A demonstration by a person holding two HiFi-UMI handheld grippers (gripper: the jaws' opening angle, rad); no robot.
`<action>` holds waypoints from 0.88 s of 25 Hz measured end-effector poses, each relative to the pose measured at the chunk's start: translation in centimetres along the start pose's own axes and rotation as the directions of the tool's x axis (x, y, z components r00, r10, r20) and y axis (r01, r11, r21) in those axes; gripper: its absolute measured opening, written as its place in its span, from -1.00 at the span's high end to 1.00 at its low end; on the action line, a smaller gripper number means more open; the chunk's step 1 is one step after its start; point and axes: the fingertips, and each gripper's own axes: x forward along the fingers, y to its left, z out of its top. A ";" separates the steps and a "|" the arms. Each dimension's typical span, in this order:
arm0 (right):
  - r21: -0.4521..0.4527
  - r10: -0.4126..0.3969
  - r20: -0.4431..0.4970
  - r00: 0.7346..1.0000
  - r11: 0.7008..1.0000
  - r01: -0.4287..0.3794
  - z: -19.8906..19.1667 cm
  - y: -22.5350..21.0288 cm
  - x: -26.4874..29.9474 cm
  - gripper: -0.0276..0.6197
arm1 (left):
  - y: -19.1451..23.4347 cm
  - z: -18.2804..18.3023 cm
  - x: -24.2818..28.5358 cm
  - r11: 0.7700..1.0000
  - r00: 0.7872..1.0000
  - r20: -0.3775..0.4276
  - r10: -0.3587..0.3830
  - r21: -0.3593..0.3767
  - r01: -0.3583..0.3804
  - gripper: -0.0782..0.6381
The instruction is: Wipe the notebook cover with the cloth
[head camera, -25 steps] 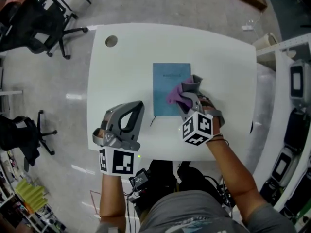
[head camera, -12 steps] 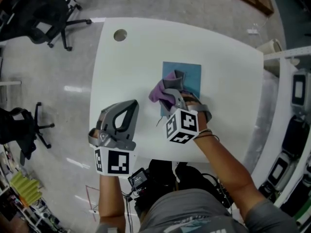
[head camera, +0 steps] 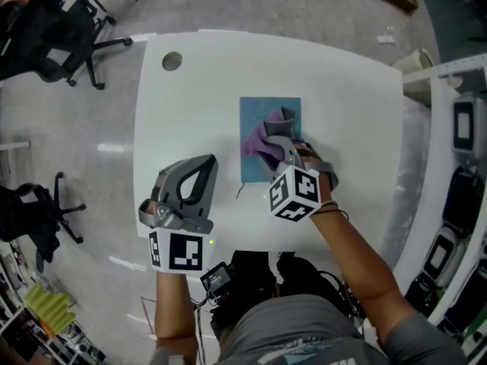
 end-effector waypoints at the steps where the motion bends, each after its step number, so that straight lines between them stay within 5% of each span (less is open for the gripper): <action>1: 0.015 -0.011 -0.008 1.000 1.000 0.011 -0.7 -0.5 -0.3 0.58 | -0.2 0.3 0.4 1.000 1.000 0.005 -0.011 0.004 0.011 0.78; 11: 0.115 -0.073 -0.057 0.996 0.990 0.079 -6.3 -4.0 -3.0 0.58 | -2.1 3.8 4.5 0.994 0.994 0.043 -0.098 0.055 0.095 0.78; 22: 0.082 -0.062 -0.072 0.995 0.994 0.068 -6.0 -4.6 -2.4 0.58 | -1.7 2.8 4.9 0.996 0.996 0.029 -0.088 0.036 0.087 0.78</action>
